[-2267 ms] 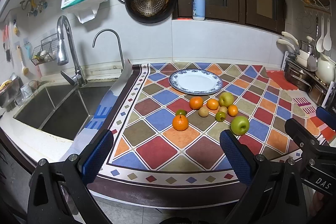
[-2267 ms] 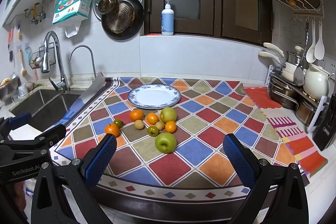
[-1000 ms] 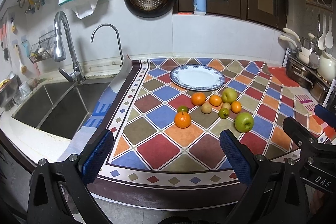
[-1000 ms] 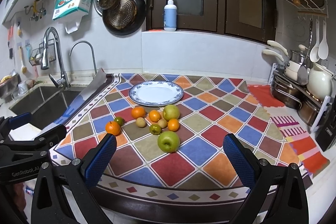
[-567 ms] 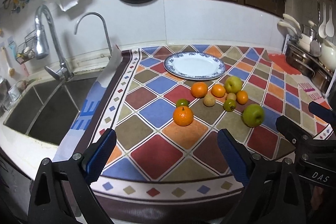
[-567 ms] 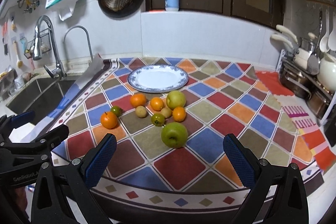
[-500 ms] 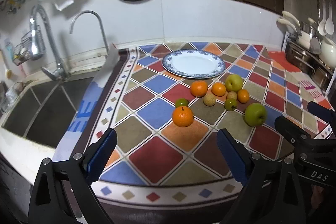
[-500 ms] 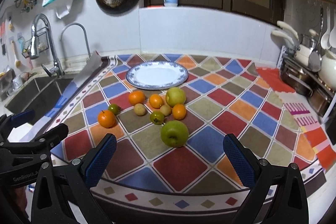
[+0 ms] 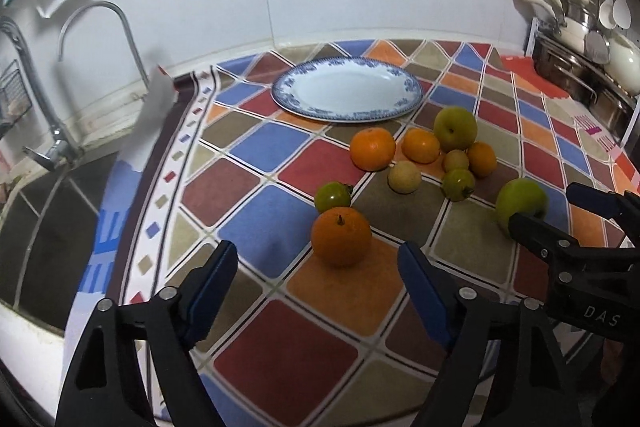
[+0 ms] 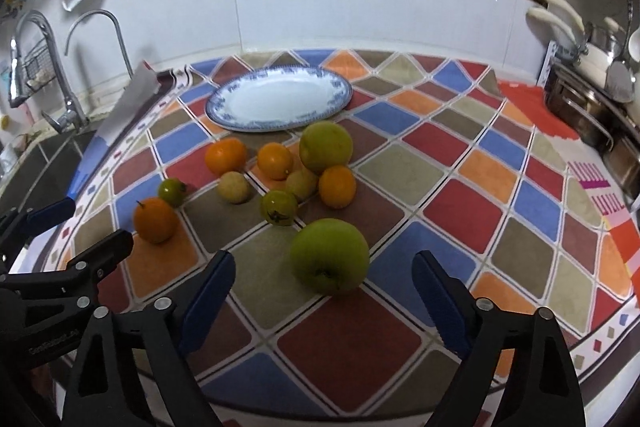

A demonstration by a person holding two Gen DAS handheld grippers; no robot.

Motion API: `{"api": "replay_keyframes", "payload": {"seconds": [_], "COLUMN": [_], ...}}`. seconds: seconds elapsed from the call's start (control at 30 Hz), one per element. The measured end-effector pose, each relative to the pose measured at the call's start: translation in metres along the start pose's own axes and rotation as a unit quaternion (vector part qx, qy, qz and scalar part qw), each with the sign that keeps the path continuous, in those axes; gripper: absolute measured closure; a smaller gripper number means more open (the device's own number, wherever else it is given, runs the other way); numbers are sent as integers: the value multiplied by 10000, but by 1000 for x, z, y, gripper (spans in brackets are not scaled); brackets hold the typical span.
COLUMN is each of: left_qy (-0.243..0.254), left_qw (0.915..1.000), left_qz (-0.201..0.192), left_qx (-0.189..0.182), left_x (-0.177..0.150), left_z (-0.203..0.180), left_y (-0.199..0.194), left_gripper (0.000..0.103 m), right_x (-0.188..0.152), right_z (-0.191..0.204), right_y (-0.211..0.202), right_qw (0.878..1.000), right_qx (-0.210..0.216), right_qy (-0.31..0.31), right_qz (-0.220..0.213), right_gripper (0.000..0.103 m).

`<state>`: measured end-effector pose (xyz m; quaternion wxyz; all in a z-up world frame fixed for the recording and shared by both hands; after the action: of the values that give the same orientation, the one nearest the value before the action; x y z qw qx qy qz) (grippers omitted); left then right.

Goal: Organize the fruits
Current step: 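Grasp an orange with the left tool while the right tool grasps a green apple, then carry both fruits to the blue-and-white plate and release them there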

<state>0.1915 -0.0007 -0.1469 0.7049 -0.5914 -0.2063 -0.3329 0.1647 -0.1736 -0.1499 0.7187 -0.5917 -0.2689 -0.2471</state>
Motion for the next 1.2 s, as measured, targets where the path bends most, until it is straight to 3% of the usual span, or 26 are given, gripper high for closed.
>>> {"api": "replay_keyframes", "payload": {"seconds": [0.43,0.6,0.7,1.2], "left_qy": [238,277,319,236], "left_qw": [9983,9973,9969,9963], "left_qz": [253,357,382,194], "left_qx": [-472,-584,-603,-804], "left_x": [5,5,6,23], "left_z": [-18,-21,-22,-11], "left_y": [31,39,41,29], "left_gripper": [52,61,61,62], "right_x": [-1,-2,-1,16], "right_z": [-9,-10,-12,1], "right_y": [29,34,36,30], "right_qw": [9991,9987,9986,9992], "right_qx": [1,-13,-60,51], "right_qy": [256,279,278,212], "right_qz": [327,431,445,324], "right_gripper": [30,44,52,52]}}
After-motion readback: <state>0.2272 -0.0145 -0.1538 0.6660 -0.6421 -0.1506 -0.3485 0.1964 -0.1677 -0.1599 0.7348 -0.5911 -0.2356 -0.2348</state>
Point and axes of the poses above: each gripper's, at about its wrist camera, not at the fingertips, and y roughly the way its jaws point, z to its left, x to its top, the point moved 8 cm from there along y, roughly the way its jaws point, and after that the axes turned 12 degrees about x, right-handed, at the moved point
